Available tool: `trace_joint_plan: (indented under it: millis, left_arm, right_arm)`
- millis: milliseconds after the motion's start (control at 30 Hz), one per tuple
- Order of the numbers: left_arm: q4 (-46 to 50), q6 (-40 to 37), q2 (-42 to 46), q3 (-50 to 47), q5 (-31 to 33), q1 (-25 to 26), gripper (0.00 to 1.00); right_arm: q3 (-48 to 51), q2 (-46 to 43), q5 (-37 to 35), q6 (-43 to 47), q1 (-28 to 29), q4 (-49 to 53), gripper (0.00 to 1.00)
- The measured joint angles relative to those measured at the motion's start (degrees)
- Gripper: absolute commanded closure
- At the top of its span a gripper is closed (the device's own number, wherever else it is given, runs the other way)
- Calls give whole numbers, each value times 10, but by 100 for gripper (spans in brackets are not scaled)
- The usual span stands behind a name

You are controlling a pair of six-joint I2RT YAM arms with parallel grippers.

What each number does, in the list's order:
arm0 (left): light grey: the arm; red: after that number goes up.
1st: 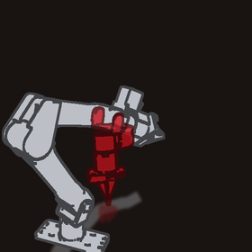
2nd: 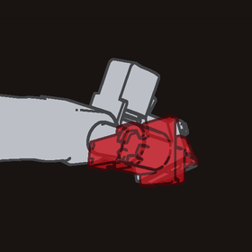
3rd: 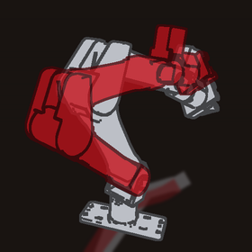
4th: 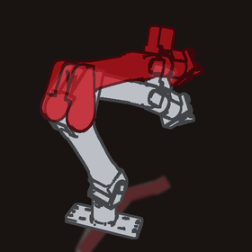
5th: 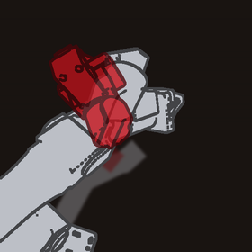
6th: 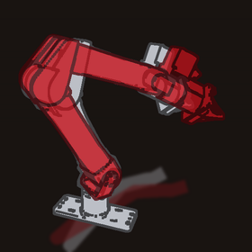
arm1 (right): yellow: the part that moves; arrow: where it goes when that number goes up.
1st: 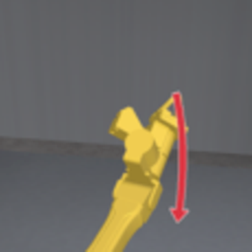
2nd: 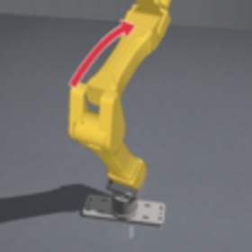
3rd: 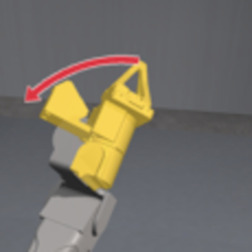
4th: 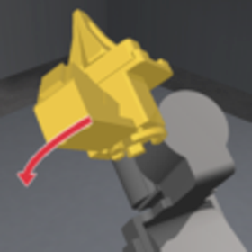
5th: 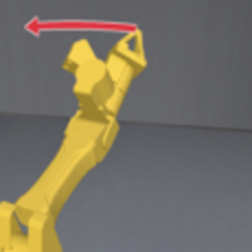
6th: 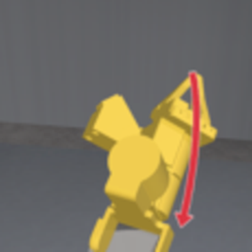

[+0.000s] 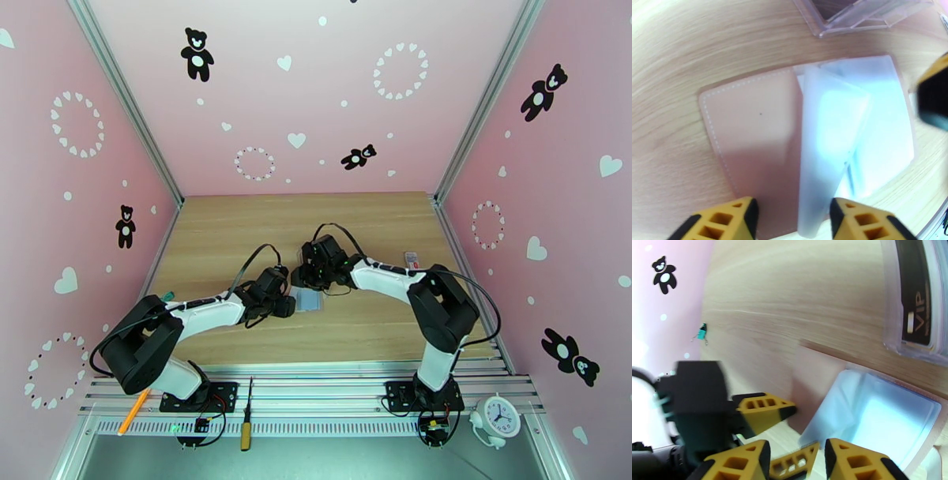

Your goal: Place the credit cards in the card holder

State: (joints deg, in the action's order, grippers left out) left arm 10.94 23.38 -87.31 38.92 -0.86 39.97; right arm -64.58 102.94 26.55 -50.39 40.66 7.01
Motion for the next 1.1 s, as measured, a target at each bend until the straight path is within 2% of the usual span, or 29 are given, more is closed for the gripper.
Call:
trace_joint_plan:
  millis: [167, 300, 567, 1100]
  left_arm:
    - [18, -1, -5, 12, 1, 0, 64]
    - [37, -3, -6, 26, 8, 0, 60]
    - [83, -9, -6, 55, 62, -1, 58]
    - [111, -20, -84, 116, 108, -14, 62]
  right_arm:
    - [12, 0, -5, 3, -4, 5, 57]
    - [16, 4, -6, 5, -3, 7, 58]
    - [26, 25, -11, 13, -5, 6, 60]
    - [45, 29, -31, 27, -6, 10, 67]
